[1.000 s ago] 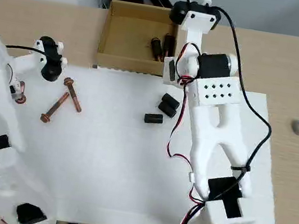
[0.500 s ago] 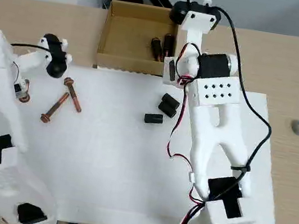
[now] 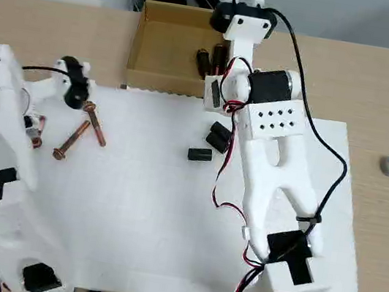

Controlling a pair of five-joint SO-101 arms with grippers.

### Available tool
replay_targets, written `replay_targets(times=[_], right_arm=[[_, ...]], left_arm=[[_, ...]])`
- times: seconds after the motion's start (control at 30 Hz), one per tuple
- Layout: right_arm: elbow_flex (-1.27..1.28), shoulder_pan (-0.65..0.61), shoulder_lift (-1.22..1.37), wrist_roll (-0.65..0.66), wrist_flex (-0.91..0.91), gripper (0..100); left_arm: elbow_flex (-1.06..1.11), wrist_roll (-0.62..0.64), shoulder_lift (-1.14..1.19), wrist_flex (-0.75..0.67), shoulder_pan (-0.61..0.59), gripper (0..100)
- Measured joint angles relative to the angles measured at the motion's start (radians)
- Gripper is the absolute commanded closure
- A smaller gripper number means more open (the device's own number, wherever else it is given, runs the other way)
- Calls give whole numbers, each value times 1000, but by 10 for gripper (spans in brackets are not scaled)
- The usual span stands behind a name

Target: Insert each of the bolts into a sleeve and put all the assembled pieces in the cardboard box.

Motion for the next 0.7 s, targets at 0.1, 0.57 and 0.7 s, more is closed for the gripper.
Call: replay_targets(times=[0.1,0.57,0.7], right_arm=[[0,-3,0,0,0,994],[0,0,0,0,0,994],[0,-3,0,0,0,994]], left_arm=[[6,-3,8,0,51,994],[66,-3,11,0,120,901],[87,9,11,0,120,899]])
